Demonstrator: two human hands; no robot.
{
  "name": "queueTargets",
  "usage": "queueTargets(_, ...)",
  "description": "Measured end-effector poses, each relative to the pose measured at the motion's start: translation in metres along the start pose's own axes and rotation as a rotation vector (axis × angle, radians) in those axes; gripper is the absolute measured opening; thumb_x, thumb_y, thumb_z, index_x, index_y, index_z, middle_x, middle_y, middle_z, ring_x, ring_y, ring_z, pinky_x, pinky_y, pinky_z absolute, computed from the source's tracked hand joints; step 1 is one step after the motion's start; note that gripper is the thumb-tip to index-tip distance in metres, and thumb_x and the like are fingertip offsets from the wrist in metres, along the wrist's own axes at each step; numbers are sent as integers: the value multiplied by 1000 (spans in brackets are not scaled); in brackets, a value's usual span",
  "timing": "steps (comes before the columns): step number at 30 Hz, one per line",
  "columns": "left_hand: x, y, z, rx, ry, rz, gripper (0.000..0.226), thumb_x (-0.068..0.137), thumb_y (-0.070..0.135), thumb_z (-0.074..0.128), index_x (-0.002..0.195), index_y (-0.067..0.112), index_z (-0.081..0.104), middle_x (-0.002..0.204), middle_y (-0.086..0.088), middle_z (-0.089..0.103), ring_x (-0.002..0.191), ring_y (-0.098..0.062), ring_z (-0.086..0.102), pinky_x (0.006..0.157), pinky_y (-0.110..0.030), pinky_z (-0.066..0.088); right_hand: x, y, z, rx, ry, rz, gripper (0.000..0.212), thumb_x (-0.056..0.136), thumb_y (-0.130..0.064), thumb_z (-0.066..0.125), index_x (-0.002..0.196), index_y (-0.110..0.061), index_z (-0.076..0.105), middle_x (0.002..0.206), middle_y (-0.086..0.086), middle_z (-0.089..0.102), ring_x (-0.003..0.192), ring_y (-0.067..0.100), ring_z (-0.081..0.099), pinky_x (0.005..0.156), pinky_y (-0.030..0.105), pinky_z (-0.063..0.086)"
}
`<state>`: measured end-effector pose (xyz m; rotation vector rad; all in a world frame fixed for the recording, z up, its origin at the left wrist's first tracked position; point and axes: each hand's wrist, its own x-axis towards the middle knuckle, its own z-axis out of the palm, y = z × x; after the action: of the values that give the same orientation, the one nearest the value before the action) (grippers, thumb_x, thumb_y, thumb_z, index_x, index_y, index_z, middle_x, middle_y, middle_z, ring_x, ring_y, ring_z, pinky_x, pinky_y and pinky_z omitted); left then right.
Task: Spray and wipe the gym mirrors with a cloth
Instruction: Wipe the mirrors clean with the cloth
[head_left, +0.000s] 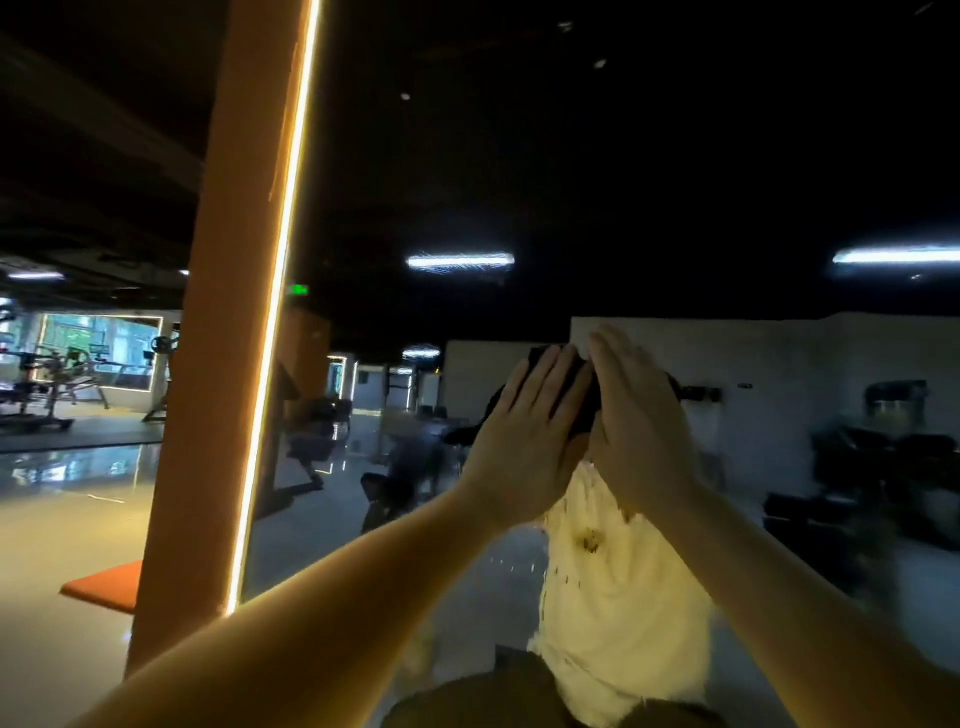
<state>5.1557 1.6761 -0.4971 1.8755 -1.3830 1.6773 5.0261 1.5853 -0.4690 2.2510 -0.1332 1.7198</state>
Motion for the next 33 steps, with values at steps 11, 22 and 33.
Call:
queueTargets(11, -136, -123, -10, -102, -146, -560, 78, 105, 61, 12, 168, 16, -3, 176, -9, -2, 162, -23, -3, 132, -44, -1, -38, -50, 40, -188, -183, -103, 75, 93, -32, 53, 159, -4, 31, 167, 17, 27, 156, 33, 22, 128, 48, 6)
queueTargets(22, -99, -64, 12, -155, 47, -330, 70, 111, 47, 25, 166, 13, 0, 175, -16, 4, 163, -30, 0, 132, -46, 0, -43, -53, 61, -223, -22, -71, 62, 98, -27, 43, 153, -1, 42, 165, 20, 31, 155, 34, 24, 126, 55, 18)
queueTargets(33, -111, -114, 22, -176, 179, -233, 67, 110, 41, 34, 165, 5, 20, 172, -20, 16, 162, -32, 11, 132, -47, 7, -46, -53, 75, -235, 77, -49, 62, 96, -22, 46, 154, 1, 38, 163, 21, 34, 153, 36, 28, 125, 58, 20)
